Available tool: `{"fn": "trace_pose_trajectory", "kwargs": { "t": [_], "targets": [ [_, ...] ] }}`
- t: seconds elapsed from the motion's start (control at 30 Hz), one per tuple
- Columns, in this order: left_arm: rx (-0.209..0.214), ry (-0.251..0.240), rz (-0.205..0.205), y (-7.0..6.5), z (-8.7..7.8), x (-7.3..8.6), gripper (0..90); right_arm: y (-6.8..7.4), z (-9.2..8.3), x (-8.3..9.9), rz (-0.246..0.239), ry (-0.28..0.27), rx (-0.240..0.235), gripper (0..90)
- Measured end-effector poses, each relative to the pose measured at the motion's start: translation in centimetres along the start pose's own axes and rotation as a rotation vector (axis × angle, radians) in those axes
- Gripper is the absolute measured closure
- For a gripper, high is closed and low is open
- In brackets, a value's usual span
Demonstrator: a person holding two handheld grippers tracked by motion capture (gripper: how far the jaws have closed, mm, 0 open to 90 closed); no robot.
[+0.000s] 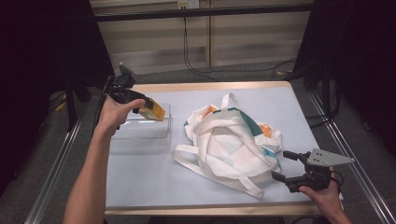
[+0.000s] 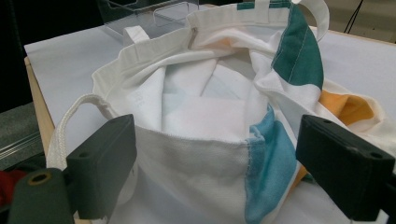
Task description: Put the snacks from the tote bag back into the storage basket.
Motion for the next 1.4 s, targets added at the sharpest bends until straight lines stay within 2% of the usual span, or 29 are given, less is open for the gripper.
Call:
{"fn": "trace_pose_trajectory", "kwargs": {
  "t": [0.27, 0.33, 0.4, 0.47, 0.5, 0.57, 0.7, 0.87, 1.07, 1.1, 1.13, 1.23, 1.33, 1.4],
  "targets": [
    [-0.030, 0.043, -0.044, 0.4, 1.2, -0.6, 28.0, -0.1, 0.1, 0.1, 0.006, 0.007, -0.004, 12.0],
    [-0.018, 0.046, -0.056, 0.4, 1.3, -0.8, 28.0, -0.1, 0.1, 0.1, 0.003, 0.010, -0.005, 12.0],
    [-0.049, 0.054, -0.069, 0.6, 1.6, -0.8, 28.0, -0.1, 0.2, 0.0, -0.002, 0.010, -0.005, 12.0],
    [-0.044, 0.063, -0.080, 0.5, 1.9, -0.9, 28.0, 0.0, 0.2, 0.0, -0.006, 0.011, -0.005, 12.0],
    [-0.055, 0.070, -0.077, 0.6, 2.1, -0.9, 28.0, 0.1, 0.2, 0.0, -0.005, 0.012, -0.008, 12.0],
    [-0.085, 0.076, -0.095, 0.6, 2.5, -1.0, 28.0, 0.0, 0.2, 0.0, -0.007, 0.011, -0.005, 12.0],
    [-0.072, 0.087, -0.120, 0.6, 3.1, -1.3, 28.0, -0.1, 0.2, 0.0, -0.005, 0.010, -0.005, 12.0],
    [-0.064, 0.100, -0.130, 0.3, 3.5, -1.8, 28.0, -0.1, 0.2, 0.0, 0.000, 0.010, -0.007, 12.0],
    [-0.084, 0.123, -0.137, -0.2, 4.5, -2.0, 28.0, -0.1, 0.1, 0.0, -0.005, 0.003, -0.007, 12.0],
    [-0.081, 0.121, -0.151, -0.3, 4.6, -2.1, 28.0, -0.1, 0.1, 0.0, -0.005, 0.002, -0.006, 12.0],
    [-0.095, 0.132, -0.154, -0.3, 4.7, -2.1, 28.0, -0.1, 0.1, 0.0, -0.005, 0.002, -0.007, 12.0],
    [-0.081, 0.130, -0.160, -0.4, 4.9, -2.3, 27.9, -0.1, 0.1, 0.0, -0.004, 0.005, -0.010, 12.0],
    [-0.083, 0.132, -0.163, -0.3, 5.1, -2.4, 28.0, -0.1, 0.1, 0.0, -0.006, 0.005, -0.008, 12.0],
    [-0.101, 0.128, -0.181, -0.4, 5.3, -2.4, 28.0, -0.1, 0.1, 0.0, -0.005, 0.003, -0.012, 11.9]
  ]
}}
Point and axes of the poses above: each handheld gripper's, and its own axes: z roughly forward along the jaws, x roughly out of its underside, y roughly to its left, the point moved 4 cm from there along z, roughly forward along the jaws, and after that the axes turned 2 degrees about z, right-handed, at the moved point
